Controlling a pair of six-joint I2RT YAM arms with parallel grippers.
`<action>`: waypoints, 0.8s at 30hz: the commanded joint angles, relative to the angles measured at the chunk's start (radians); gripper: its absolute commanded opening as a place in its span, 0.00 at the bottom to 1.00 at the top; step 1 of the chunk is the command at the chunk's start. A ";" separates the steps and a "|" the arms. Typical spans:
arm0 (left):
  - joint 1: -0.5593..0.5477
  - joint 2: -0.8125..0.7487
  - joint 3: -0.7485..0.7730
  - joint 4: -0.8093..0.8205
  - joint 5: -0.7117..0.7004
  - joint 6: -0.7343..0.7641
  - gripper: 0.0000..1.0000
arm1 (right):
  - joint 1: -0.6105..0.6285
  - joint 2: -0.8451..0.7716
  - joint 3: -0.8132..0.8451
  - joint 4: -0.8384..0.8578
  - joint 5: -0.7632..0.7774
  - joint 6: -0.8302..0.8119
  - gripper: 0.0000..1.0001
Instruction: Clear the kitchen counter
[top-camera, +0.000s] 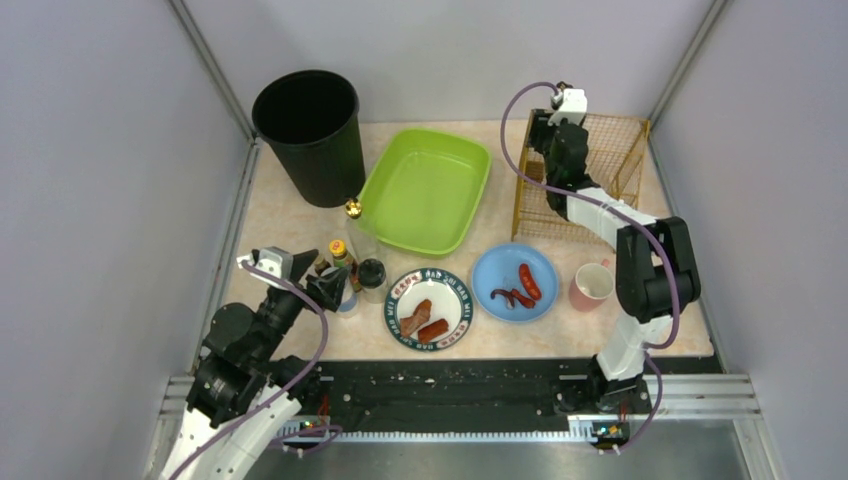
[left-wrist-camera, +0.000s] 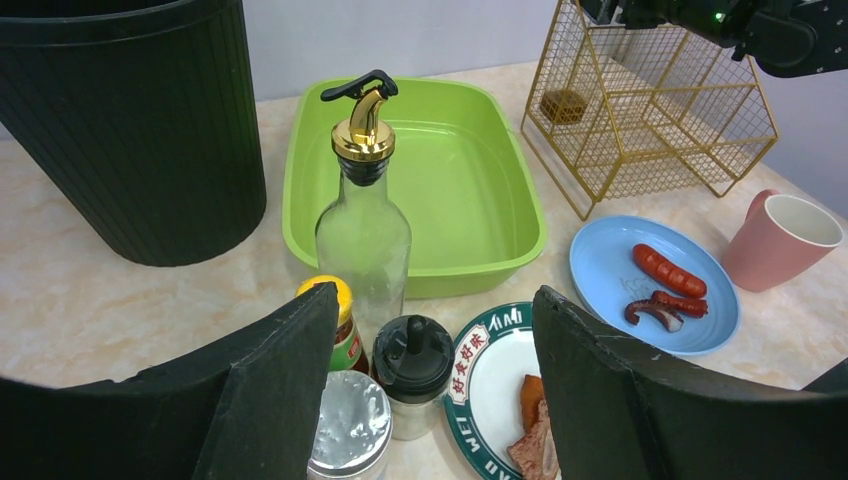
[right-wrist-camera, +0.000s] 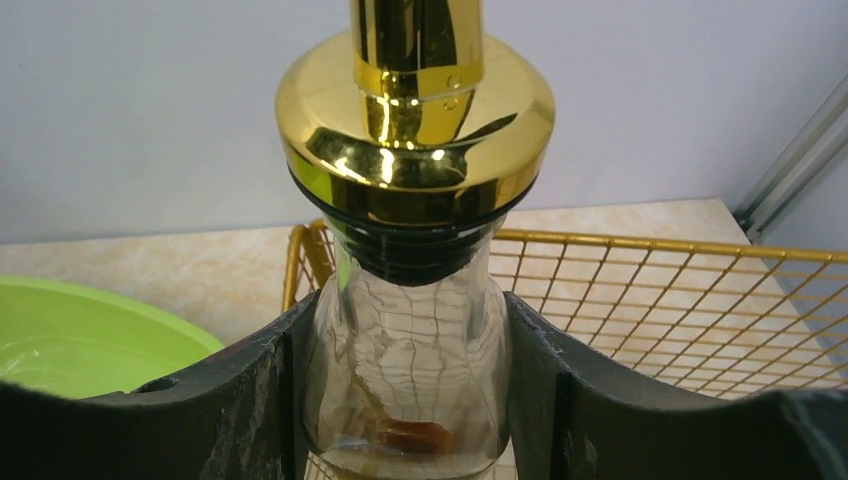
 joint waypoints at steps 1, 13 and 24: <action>-0.003 -0.012 -0.002 0.026 0.001 0.007 0.75 | 0.019 0.001 0.010 0.089 0.002 -0.014 0.00; -0.003 -0.015 -0.002 0.025 0.006 0.006 0.75 | 0.031 -0.006 0.003 0.056 0.020 -0.022 0.44; -0.002 -0.009 -0.002 0.025 0.007 0.008 0.75 | 0.045 -0.061 0.019 0.010 0.020 -0.014 0.66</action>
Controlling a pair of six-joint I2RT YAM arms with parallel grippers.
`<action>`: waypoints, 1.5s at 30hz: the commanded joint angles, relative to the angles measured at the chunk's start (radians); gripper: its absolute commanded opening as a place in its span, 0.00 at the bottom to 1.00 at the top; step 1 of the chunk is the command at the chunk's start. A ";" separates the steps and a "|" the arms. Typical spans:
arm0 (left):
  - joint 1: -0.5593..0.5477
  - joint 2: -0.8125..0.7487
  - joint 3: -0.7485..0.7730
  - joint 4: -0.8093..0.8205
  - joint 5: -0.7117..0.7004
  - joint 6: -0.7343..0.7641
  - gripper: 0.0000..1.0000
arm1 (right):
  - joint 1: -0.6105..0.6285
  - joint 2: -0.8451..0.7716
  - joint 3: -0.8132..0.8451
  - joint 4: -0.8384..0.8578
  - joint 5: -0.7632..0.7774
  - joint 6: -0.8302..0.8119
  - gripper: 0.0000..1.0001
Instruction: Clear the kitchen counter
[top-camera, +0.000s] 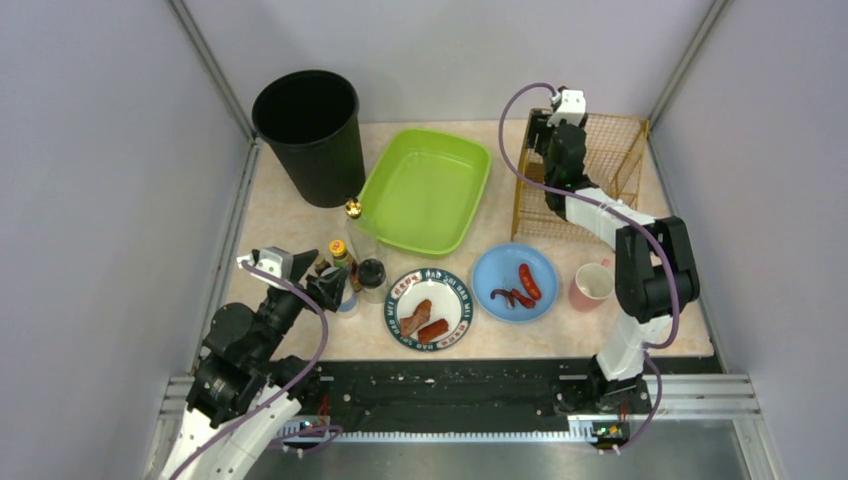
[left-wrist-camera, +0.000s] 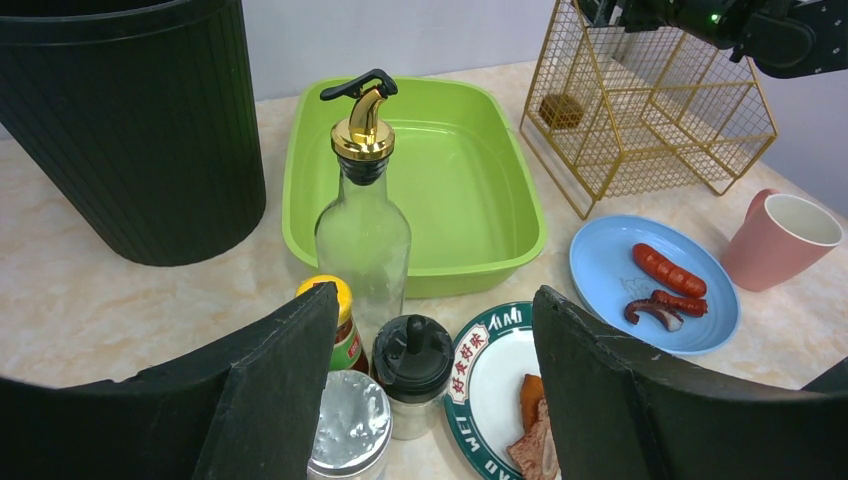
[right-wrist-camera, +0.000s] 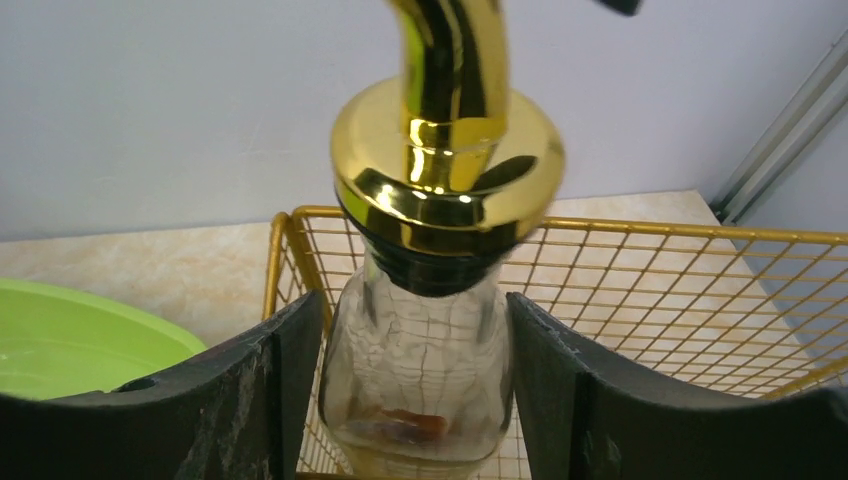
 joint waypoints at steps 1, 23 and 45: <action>-0.003 -0.009 -0.001 0.025 0.007 0.008 0.75 | 0.037 -0.079 0.028 0.020 -0.018 0.006 0.68; -0.003 -0.026 -0.001 0.023 -0.007 0.003 0.77 | 0.070 -0.379 0.065 -0.163 -0.001 -0.064 0.79; -0.003 -0.077 0.003 0.007 -0.212 -0.018 0.81 | 0.364 -0.500 0.031 -0.430 -0.500 0.018 0.80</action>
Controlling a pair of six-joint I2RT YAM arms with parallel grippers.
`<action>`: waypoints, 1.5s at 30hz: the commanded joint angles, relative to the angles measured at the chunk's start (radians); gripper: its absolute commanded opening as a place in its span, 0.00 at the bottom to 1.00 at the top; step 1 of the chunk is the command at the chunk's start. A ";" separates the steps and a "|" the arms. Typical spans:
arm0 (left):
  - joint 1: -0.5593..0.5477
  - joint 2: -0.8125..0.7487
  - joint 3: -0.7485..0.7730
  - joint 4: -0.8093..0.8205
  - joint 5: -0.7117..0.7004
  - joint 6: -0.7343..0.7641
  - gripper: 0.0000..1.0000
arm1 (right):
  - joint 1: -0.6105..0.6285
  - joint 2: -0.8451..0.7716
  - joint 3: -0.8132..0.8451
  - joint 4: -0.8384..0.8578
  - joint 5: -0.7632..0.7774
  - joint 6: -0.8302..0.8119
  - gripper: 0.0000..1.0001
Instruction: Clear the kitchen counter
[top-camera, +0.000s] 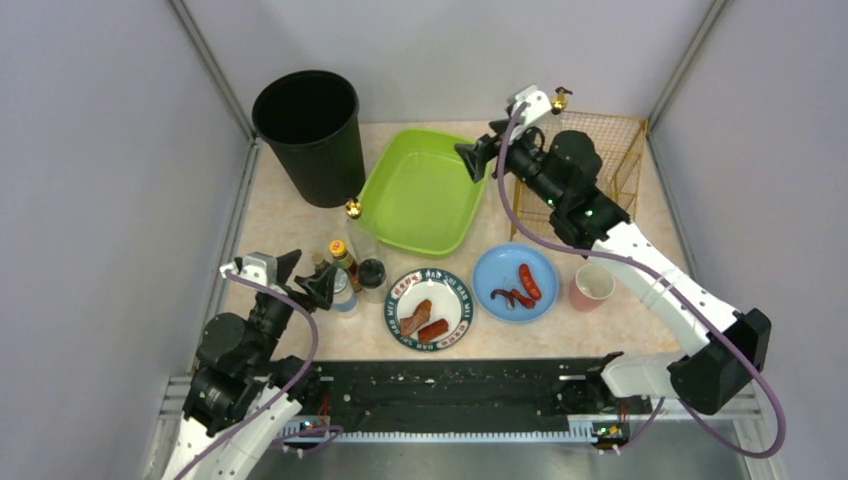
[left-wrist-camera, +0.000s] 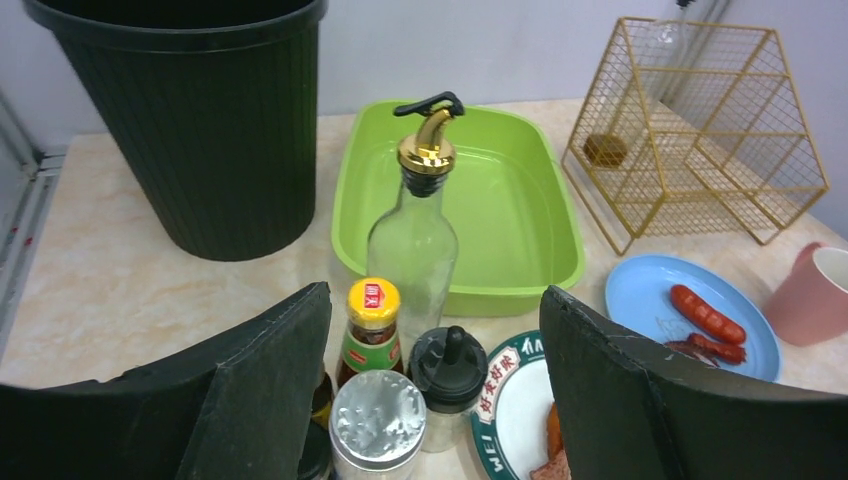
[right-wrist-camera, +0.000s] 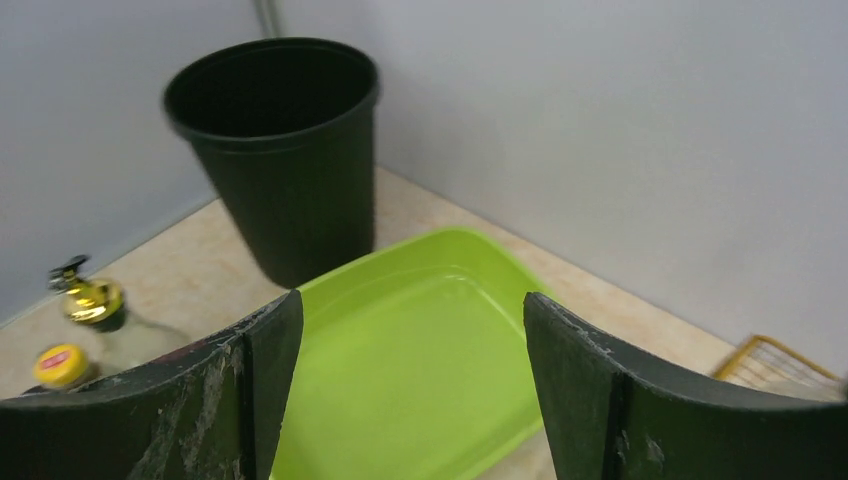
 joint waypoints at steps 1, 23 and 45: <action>-0.003 -0.030 0.004 0.011 -0.167 -0.028 0.81 | 0.065 0.010 -0.065 0.065 -0.117 0.061 0.80; -0.003 -0.100 -0.019 0.026 -0.355 -0.044 0.80 | 0.340 0.274 -0.174 0.363 -0.169 0.131 0.80; -0.002 -0.080 -0.021 0.031 -0.320 -0.039 0.80 | 0.373 0.465 -0.182 0.664 -0.236 0.124 0.82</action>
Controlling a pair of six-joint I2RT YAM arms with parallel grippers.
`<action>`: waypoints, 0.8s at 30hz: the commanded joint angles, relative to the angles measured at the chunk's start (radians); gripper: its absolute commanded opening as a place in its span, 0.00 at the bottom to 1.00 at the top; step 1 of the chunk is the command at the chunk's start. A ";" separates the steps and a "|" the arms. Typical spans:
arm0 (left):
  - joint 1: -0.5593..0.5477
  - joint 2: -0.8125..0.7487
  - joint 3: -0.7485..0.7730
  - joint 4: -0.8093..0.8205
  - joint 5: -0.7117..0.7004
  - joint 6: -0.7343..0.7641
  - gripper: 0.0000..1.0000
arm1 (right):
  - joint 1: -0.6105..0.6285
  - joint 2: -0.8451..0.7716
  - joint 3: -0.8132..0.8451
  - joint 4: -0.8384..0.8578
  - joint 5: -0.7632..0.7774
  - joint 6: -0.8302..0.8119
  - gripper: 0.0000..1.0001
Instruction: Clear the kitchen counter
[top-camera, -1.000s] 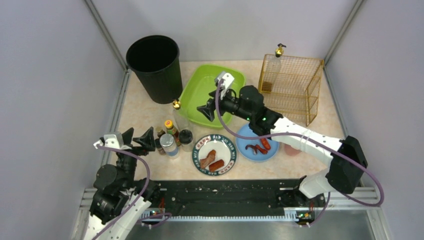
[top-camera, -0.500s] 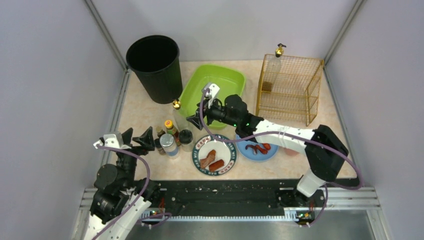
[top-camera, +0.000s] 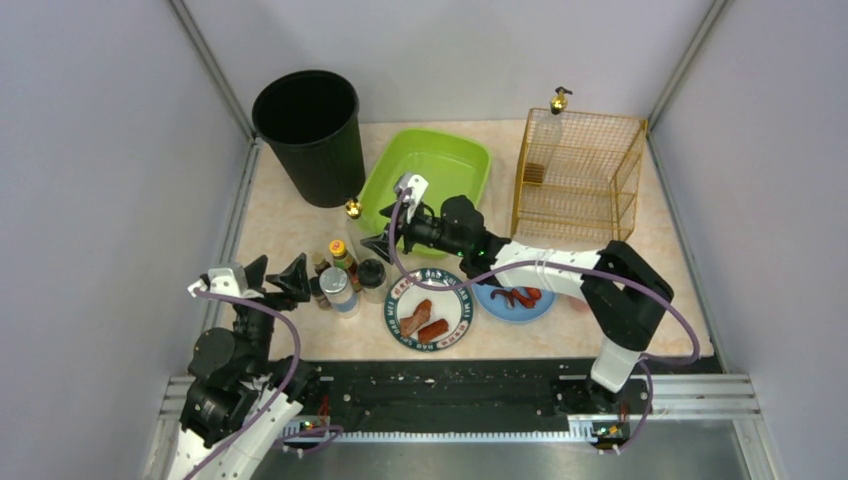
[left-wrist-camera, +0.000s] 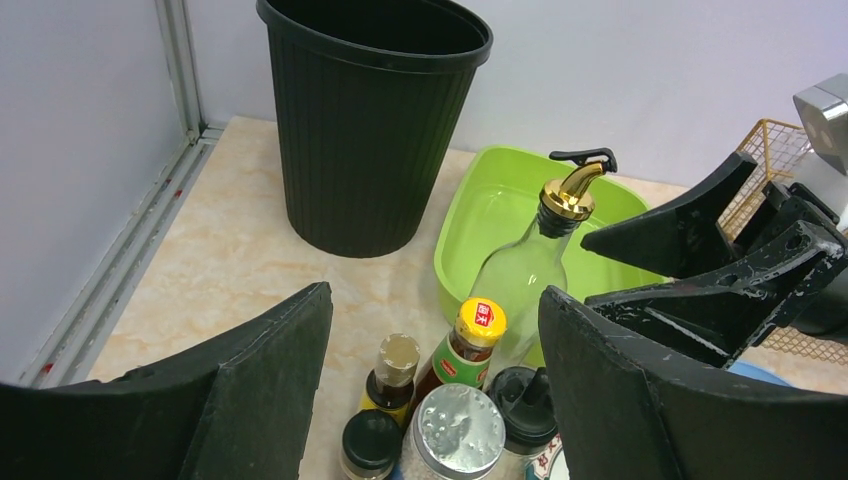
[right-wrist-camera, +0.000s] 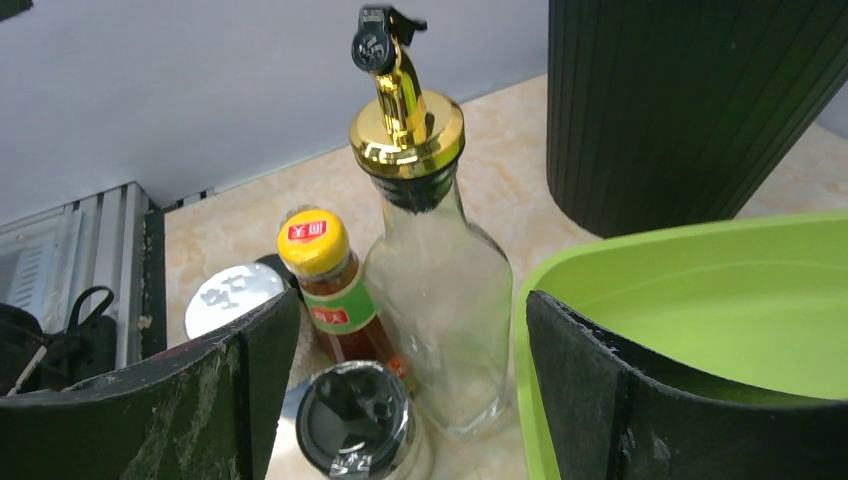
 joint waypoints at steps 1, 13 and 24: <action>-0.003 0.012 -0.007 0.044 0.012 -0.001 0.80 | 0.011 0.029 0.005 0.153 -0.027 0.000 0.82; -0.002 0.011 -0.007 0.043 0.016 0.004 0.79 | 0.034 0.122 0.085 0.235 -0.006 -0.011 0.81; -0.003 0.006 -0.007 0.044 0.021 0.007 0.79 | 0.040 0.198 0.173 0.252 0.029 -0.033 0.79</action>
